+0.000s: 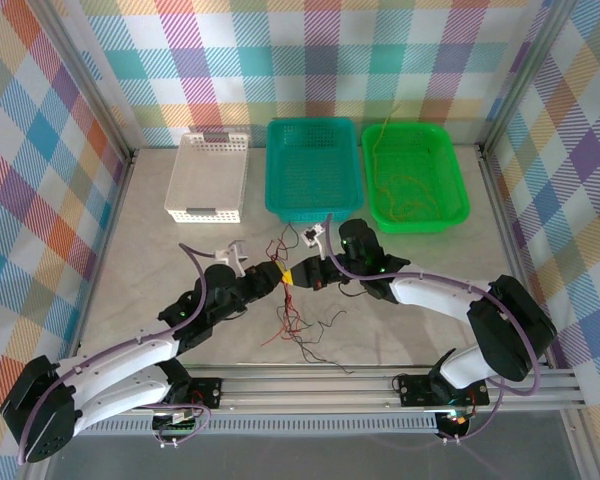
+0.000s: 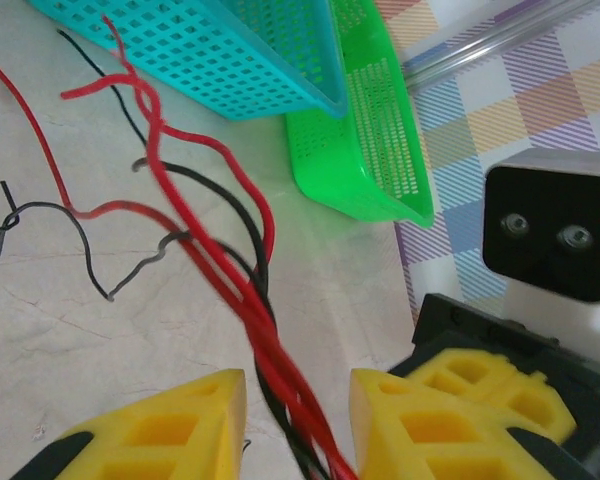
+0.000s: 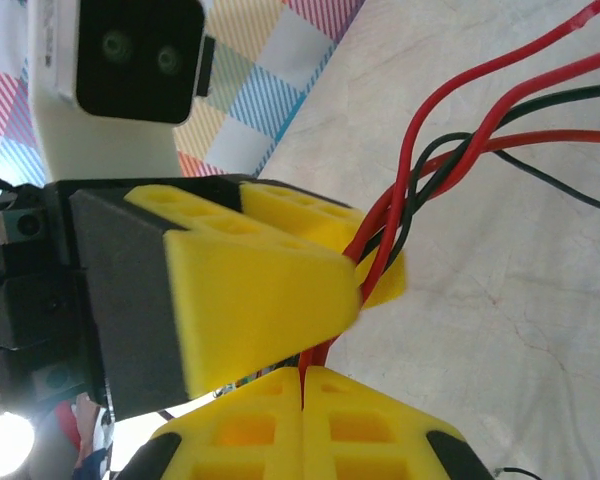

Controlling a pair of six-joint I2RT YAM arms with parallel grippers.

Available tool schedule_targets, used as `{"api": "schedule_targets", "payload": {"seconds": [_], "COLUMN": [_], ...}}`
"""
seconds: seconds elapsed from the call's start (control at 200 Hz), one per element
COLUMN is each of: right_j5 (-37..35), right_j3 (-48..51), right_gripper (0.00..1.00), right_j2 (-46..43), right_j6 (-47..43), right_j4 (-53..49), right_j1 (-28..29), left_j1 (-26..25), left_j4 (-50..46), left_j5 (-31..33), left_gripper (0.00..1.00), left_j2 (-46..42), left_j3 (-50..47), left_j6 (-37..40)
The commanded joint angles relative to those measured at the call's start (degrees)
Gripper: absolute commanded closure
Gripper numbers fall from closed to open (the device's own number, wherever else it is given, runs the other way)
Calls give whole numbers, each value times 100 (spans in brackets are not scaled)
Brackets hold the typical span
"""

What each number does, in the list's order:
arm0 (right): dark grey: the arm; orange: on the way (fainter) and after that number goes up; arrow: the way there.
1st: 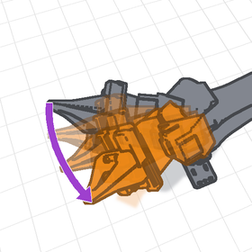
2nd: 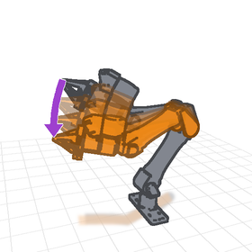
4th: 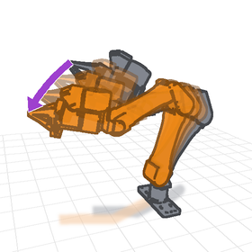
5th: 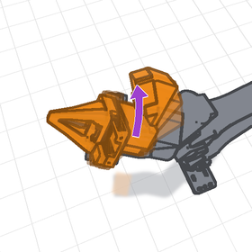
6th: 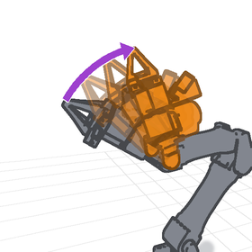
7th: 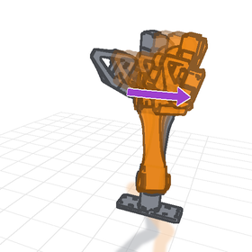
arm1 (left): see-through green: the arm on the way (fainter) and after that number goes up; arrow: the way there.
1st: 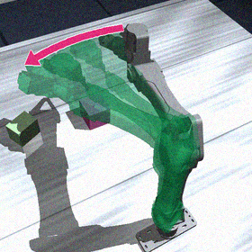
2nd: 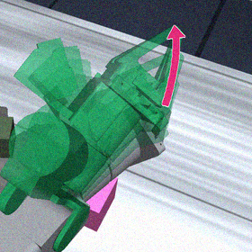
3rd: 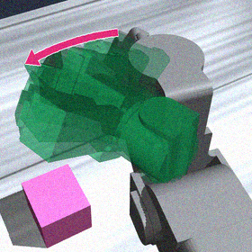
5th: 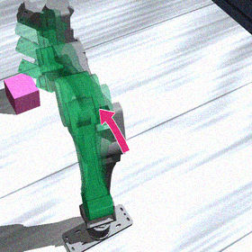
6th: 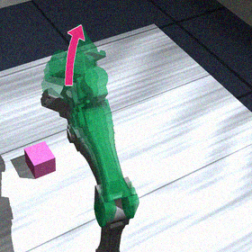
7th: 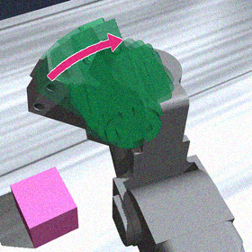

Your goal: Untangle the cables

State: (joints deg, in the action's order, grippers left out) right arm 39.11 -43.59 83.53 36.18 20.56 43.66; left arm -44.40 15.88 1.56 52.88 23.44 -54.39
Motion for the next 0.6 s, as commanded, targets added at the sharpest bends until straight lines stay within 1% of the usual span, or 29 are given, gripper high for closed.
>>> {"api": "schedule_targets", "payload": {"seconds": [0.0, 0.15, 0.335, 0.53, 0.595], "right_j5": [254, 142, -422, -853, -848], "right_j3": [-37, -85, -190, -43, -22], "right_gripper": [100, 100, 100, 100, 100], "right_j2": [56, 61, -50, -269, -293], "right_j6": [-22, -99, -430, -490, -479], "right_j4": [344, 134, -687, -910, -887], "right_j1": [79, 90, 81, -19, -42], "left_j1": [62, 82, 135, 256, 317], "left_j4": [214, 55, -422, -1008, -1108], "left_j5": [53, 90, 151, 170, 146], "left_gripper": [76, 100, 100, 100, 95], "left_j2": [114, 104, -266, -868, -1035], "left_j3": [174, 244, 198, 8, -62], "left_j6": [-79, -39, 117, 236, 249]}}
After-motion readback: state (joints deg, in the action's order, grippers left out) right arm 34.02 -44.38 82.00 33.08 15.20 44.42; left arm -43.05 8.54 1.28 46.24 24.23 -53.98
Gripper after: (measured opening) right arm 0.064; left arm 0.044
